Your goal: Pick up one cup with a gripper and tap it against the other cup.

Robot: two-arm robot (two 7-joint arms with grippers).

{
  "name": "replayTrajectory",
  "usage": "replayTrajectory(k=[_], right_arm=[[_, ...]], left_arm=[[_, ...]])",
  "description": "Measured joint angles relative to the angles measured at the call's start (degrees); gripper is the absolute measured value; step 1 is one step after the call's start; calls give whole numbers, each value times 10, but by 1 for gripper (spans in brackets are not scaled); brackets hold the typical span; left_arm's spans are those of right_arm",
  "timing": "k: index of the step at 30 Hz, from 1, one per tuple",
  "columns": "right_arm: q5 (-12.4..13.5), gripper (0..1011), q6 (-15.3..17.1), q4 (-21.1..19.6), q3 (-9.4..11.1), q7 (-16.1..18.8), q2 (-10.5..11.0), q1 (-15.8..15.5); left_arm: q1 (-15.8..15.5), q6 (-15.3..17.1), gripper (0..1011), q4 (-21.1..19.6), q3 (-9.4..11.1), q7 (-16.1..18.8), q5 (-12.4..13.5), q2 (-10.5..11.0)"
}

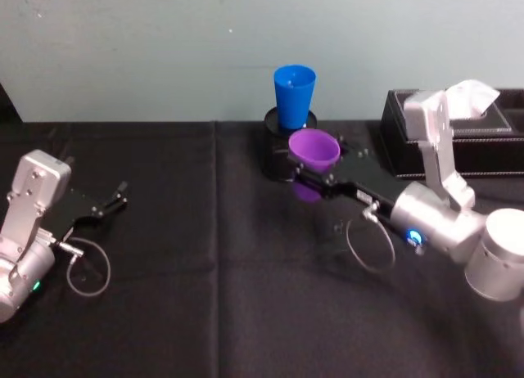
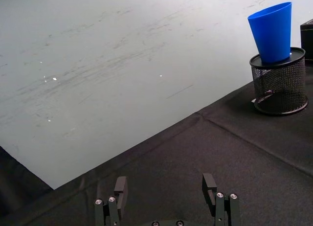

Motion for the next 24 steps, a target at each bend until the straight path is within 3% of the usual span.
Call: replayTrajectory(k=[6, 10, 15, 24], right_arm=[[-10, 739, 18, 58, -11, -4, -25, 51], [-26, 739, 30, 88, -16, -26, -45, 77], [-47, 739, 45, 97, -17, -61, -63, 89], [-66, 739, 40, 114, -1, -107, -95, 95]], left_arm=[[0, 0, 1000, 0, 0, 0, 0, 0], [0, 0, 1000, 0, 0, 0, 0, 0], [0, 0, 1000, 0, 0, 0, 0, 0], [0, 0, 1000, 0, 0, 0, 0, 0]])
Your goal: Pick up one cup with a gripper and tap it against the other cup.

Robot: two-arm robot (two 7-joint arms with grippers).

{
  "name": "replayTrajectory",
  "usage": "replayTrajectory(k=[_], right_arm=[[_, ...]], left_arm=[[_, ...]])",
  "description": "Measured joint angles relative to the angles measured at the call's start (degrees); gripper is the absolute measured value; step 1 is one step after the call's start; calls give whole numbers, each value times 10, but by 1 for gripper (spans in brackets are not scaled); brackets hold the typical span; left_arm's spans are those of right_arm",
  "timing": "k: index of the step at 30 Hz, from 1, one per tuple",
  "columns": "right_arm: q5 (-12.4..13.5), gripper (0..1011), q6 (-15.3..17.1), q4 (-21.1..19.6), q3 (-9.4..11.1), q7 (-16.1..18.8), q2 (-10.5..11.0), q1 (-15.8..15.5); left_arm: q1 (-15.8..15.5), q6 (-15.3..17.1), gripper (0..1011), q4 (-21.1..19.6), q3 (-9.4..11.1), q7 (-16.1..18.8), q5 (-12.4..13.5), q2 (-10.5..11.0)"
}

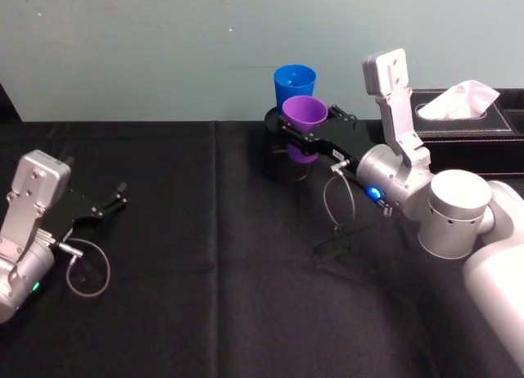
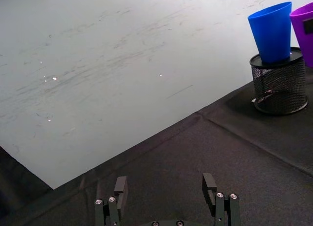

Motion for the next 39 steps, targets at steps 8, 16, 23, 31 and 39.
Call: replayTrajectory(k=[8, 16, 23, 31, 39], right_arm=[[-10, 739, -2, 40, 14, -14, -28, 21], [-11, 739, -4, 73, 23, -7, -43, 36], [-12, 739, -5, 72, 26, -3, -45, 35], [-11, 739, -5, 71, 25, -3, -44, 35], [-11, 739, -6, 71, 24, -3, -43, 35]], left_arm=[[0, 0, 1000, 0, 0, 0, 0, 0], [0, 0, 1000, 0, 0, 0, 0, 0], [0, 0, 1000, 0, 0, 0, 0, 0], [0, 0, 1000, 0, 0, 0, 0, 0], [0, 0, 1000, 0, 0, 0, 0, 0]])
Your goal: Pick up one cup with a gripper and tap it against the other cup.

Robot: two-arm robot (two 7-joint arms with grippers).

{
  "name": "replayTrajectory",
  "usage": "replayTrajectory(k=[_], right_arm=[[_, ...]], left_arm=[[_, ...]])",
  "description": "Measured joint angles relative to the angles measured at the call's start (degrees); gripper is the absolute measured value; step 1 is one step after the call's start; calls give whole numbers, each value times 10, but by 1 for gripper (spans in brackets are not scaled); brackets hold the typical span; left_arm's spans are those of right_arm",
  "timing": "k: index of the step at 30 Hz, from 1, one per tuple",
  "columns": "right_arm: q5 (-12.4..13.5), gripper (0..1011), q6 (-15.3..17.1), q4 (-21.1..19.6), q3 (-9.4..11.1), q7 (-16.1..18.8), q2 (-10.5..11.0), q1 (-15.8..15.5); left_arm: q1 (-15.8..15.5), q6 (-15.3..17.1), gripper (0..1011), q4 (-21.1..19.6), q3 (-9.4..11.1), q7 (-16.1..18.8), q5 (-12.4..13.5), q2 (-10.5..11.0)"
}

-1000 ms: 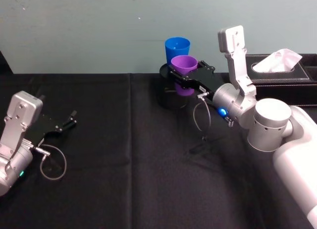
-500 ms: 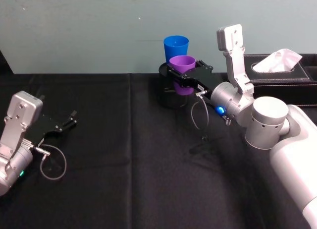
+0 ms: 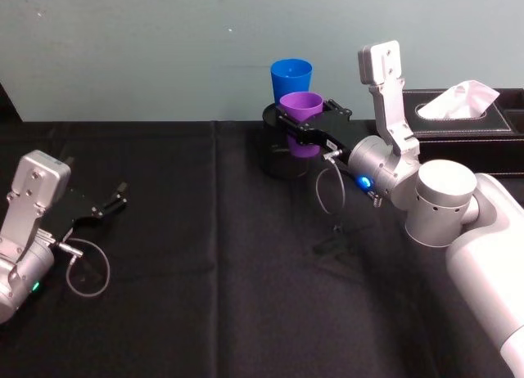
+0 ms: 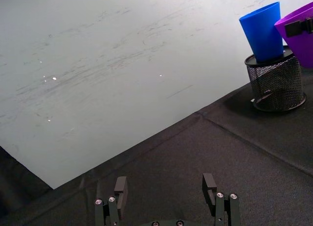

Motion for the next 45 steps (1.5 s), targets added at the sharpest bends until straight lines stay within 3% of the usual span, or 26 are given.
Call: replayTrajectory(k=[45], right_arm=[[0, 739, 0, 0, 0, 0, 1, 0]], left_arm=[[0, 0, 1000, 0, 0, 0, 0, 0]])
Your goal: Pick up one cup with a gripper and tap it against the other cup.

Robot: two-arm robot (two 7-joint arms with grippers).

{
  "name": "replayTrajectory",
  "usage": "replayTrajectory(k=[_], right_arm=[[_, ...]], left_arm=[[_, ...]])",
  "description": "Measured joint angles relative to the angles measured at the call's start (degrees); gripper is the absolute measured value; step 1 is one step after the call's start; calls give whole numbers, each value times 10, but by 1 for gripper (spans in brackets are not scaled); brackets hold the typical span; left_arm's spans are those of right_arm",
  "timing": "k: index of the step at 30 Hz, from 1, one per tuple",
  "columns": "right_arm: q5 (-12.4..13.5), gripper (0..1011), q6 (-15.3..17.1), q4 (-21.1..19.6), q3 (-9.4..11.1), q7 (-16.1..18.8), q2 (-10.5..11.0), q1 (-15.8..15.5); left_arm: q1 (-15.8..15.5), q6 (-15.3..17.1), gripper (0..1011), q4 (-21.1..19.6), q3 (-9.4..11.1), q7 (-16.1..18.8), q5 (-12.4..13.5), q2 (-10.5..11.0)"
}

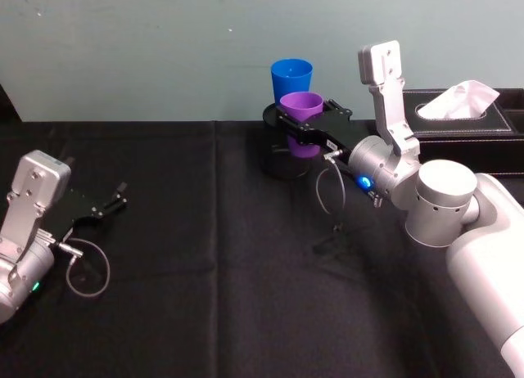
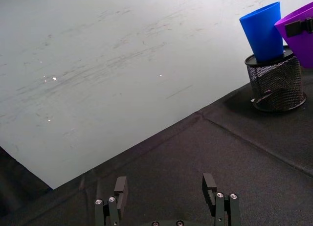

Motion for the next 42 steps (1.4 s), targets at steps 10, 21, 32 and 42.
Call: replayTrajectory(k=[10, 21, 32, 42], right_arm=[[0, 739, 0, 0, 0, 0, 0, 0], [0, 739, 0, 0, 0, 0, 0, 0], [0, 739, 0, 0, 0, 0, 0, 0], [0, 739, 0, 0, 0, 0, 0, 0]], left_arm=[[0, 0, 1000, 0, 0, 0, 0, 0], [0, 0, 1000, 0, 0, 0, 0, 0], [0, 0, 1000, 0, 0, 0, 0, 0], [0, 0, 1000, 0, 0, 0, 0, 0]])
